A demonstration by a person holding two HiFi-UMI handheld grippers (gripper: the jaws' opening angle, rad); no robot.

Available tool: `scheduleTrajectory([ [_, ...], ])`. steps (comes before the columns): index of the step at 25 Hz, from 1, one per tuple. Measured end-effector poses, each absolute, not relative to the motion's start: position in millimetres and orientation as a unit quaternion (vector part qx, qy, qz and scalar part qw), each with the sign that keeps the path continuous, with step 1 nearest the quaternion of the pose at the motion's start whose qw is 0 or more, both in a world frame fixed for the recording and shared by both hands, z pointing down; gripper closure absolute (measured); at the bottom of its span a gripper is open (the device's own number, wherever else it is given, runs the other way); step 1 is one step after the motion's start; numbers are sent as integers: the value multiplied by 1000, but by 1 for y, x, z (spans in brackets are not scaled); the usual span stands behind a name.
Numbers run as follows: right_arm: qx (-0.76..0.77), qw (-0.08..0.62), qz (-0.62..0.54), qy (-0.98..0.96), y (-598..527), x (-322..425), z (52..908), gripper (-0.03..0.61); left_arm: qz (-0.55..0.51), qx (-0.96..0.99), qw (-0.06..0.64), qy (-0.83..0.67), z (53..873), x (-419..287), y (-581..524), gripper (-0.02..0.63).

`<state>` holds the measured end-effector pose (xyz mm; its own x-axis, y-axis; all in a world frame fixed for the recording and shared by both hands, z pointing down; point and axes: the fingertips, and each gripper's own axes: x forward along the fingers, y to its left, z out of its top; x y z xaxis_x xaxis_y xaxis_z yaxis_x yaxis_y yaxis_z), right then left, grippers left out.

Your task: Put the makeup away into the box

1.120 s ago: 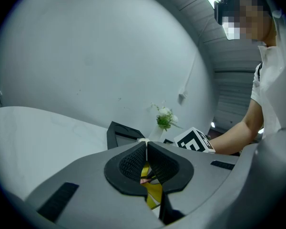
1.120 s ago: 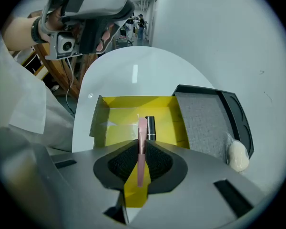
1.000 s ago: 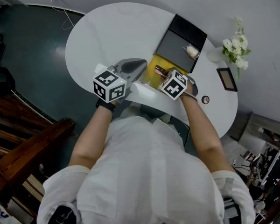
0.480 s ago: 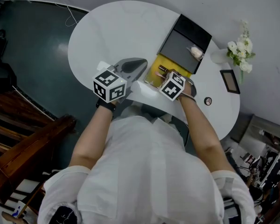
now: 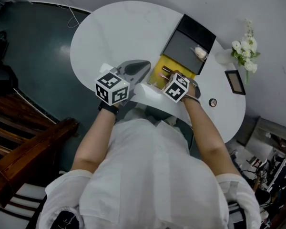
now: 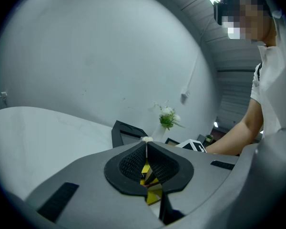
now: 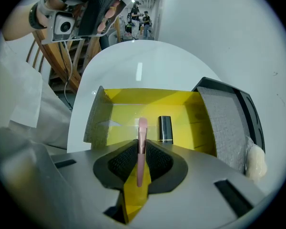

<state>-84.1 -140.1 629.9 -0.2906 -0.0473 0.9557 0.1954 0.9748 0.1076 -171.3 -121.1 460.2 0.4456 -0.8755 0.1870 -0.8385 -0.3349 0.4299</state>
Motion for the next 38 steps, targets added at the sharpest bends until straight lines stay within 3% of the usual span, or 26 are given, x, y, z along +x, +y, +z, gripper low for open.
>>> scheduleTrajectory([
  [21,-6,562,-66,-824,-151,-55,594,514,-33,837,231,-496,449,-138,-134,591],
  [38,117,543,-8,-832,-204,88,563,514,-13,884,226,-409,442,-15,-187,591],
])
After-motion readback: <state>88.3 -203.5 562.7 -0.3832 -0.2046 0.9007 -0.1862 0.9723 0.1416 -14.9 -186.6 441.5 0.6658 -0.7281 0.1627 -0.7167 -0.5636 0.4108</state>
